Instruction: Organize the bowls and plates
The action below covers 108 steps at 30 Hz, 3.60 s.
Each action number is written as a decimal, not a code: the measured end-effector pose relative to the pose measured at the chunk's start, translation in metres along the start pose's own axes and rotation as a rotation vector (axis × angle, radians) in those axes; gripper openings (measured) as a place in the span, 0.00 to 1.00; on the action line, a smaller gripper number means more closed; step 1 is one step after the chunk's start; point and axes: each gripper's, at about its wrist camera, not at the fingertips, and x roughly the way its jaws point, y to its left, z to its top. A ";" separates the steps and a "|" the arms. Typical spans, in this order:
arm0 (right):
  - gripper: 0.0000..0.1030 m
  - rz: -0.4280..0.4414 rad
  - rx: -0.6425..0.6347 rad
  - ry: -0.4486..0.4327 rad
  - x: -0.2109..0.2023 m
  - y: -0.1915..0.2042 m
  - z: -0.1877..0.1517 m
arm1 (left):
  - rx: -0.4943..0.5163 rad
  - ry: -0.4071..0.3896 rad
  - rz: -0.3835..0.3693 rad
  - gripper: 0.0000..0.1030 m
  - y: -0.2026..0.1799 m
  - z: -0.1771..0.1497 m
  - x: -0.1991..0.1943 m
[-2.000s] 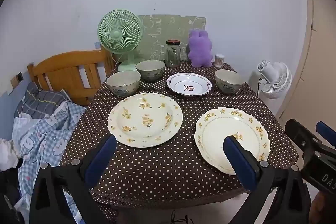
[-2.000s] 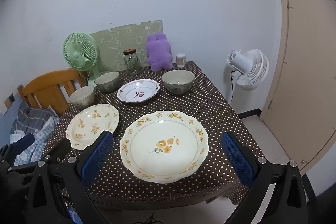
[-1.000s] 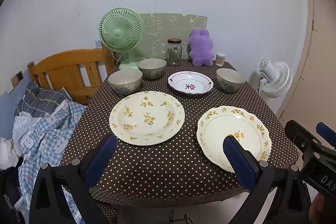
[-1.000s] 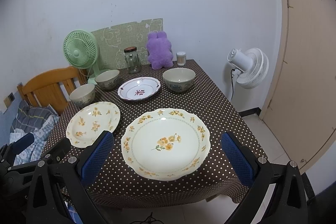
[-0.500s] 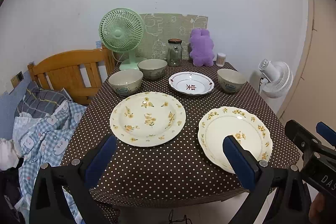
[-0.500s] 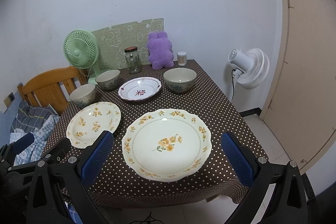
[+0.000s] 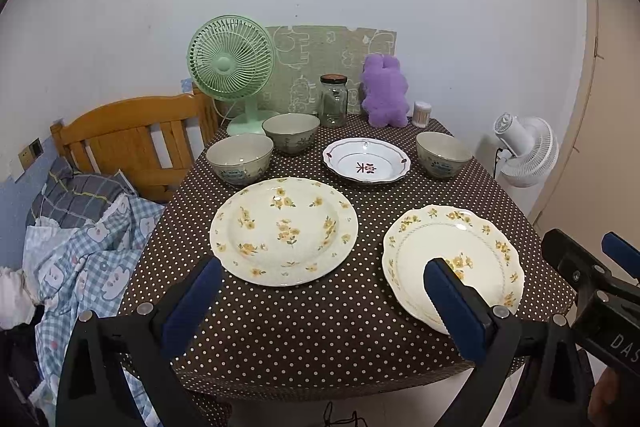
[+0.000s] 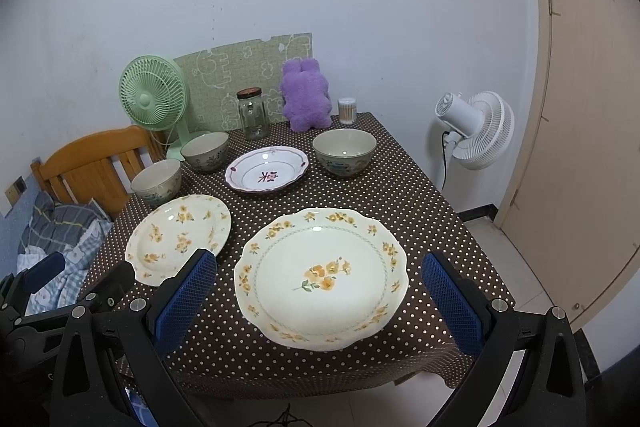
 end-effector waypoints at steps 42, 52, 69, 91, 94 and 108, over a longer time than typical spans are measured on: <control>0.86 -0.026 0.017 0.258 0.165 -0.059 0.029 | 0.050 0.269 -0.054 0.78 -0.092 0.017 0.151; 0.75 -0.054 -0.007 0.389 0.208 -0.076 0.016 | 0.032 0.360 -0.038 0.70 -0.102 0.005 0.181; 0.56 -0.042 0.020 0.554 0.243 -0.091 -0.004 | 0.045 0.411 -0.021 0.67 -0.112 0.002 0.203; 0.56 -0.007 -0.002 0.549 0.282 -0.080 0.025 | 0.010 0.410 0.045 0.67 -0.107 0.027 0.236; 0.56 -0.005 -0.003 0.550 0.287 -0.080 0.025 | 0.012 0.413 0.063 0.67 -0.109 0.027 0.236; 0.71 -0.019 -0.024 0.486 0.268 -0.078 0.036 | -0.019 0.358 0.076 0.80 -0.102 0.034 0.211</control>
